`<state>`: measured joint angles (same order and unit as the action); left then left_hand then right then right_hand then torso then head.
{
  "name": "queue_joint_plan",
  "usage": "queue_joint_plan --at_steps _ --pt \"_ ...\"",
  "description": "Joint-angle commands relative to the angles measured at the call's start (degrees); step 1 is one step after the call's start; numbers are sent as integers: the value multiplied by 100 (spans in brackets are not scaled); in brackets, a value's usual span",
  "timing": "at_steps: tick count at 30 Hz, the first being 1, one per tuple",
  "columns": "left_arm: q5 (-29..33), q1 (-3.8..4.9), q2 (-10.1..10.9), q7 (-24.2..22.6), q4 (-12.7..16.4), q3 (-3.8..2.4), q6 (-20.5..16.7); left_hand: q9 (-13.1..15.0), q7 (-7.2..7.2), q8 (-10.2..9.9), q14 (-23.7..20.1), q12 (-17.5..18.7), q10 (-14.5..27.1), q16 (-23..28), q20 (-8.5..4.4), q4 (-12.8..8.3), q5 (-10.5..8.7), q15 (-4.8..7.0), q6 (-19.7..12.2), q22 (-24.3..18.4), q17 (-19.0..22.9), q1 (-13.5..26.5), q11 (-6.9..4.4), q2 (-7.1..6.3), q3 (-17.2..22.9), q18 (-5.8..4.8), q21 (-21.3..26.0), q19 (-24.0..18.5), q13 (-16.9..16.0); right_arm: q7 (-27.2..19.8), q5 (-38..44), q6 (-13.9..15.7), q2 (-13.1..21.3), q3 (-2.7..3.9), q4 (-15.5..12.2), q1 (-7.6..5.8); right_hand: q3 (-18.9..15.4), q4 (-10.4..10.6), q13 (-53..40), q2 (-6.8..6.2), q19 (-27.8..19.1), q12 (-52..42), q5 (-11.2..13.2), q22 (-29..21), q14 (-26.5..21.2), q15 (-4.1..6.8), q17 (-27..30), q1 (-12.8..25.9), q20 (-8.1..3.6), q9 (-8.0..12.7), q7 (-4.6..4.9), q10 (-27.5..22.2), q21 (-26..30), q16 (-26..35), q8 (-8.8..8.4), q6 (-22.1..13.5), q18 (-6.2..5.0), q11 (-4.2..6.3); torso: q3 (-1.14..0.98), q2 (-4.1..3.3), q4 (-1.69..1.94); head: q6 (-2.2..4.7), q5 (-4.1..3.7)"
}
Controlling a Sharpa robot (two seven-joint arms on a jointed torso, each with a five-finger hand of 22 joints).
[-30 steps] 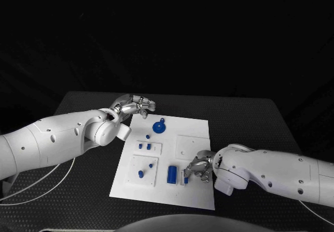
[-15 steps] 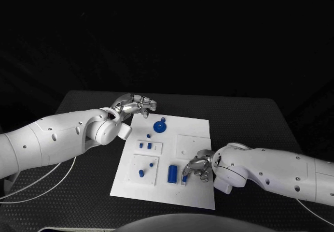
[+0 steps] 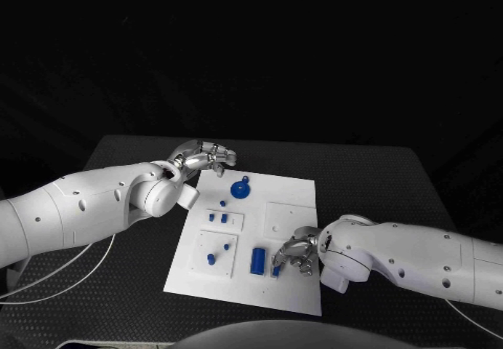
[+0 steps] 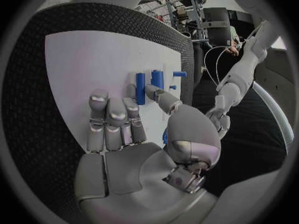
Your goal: Assemble the parts on the task board
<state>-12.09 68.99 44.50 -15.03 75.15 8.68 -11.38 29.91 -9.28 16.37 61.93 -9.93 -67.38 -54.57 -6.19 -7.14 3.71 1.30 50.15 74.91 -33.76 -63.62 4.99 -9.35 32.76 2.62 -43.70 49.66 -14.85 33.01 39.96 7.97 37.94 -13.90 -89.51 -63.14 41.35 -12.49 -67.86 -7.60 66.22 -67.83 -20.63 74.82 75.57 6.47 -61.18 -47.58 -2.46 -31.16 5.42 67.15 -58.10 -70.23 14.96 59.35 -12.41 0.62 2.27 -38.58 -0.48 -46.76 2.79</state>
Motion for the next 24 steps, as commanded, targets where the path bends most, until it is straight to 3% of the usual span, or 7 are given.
queue_joint_plan --at_steps 1,20,23,24 --pt "-9 6 -15 -26 10 -4 92 -7 -24 21 -6 -37 34 22 -50 44 -29 -25 -21 118 -7 44 20 -4 -3 94 32 10 -6 -146 -36 -140 -32 6 -49 7 -31 -19 -4 14 -12 -2 18 -1 -3 39 -8 38 -16 -6 3 -1 11 20 24 58 -259 27 -1 0 0 -11 6" --pt "-10 6 -17 -17 4 -4 90 -9 -25 23 -6 -38 38 24 -50 48 -29 -26 -26 118 -8 44 21 -3 -4 94 32 9 -6 -204 126 -128 -48 6 -63 7 -49 -35 5 8 -17 9 31 1 -6 44 -10 43 -15 -5 -2 -14 10 23 30 66 -259 32 0 2 -2 -13 15" --pt "-10 6 -18 -16 3 -4 92 -9 -25 23 -6 -38 39 24 -49 49 -29 -26 -26 118 -8 44 21 -3 -4 94 32 9 -6 -219 181 -126 -48 6 -68 7 -98 -4 24 -96 -21 35 297 -2 -13 46 -10 82 -13 2 -1 -45 16 33 23 50 -259 32 -2 1 -2 -8 20" --pt "-10 6 -18 -16 4 -4 91 -9 -26 23 -6 -38 39 24 -49 49 -29 -26 -27 118 -9 44 21 -3 -4 94 32 9 -6 -226 227 -132 -47 6 -74 7 -244 6 39 -137 -23 55 510 0 -17 43 -13 172 -10 6 4 -71 14 35 19 31 -259 26 -3 1 -2 -9 19"
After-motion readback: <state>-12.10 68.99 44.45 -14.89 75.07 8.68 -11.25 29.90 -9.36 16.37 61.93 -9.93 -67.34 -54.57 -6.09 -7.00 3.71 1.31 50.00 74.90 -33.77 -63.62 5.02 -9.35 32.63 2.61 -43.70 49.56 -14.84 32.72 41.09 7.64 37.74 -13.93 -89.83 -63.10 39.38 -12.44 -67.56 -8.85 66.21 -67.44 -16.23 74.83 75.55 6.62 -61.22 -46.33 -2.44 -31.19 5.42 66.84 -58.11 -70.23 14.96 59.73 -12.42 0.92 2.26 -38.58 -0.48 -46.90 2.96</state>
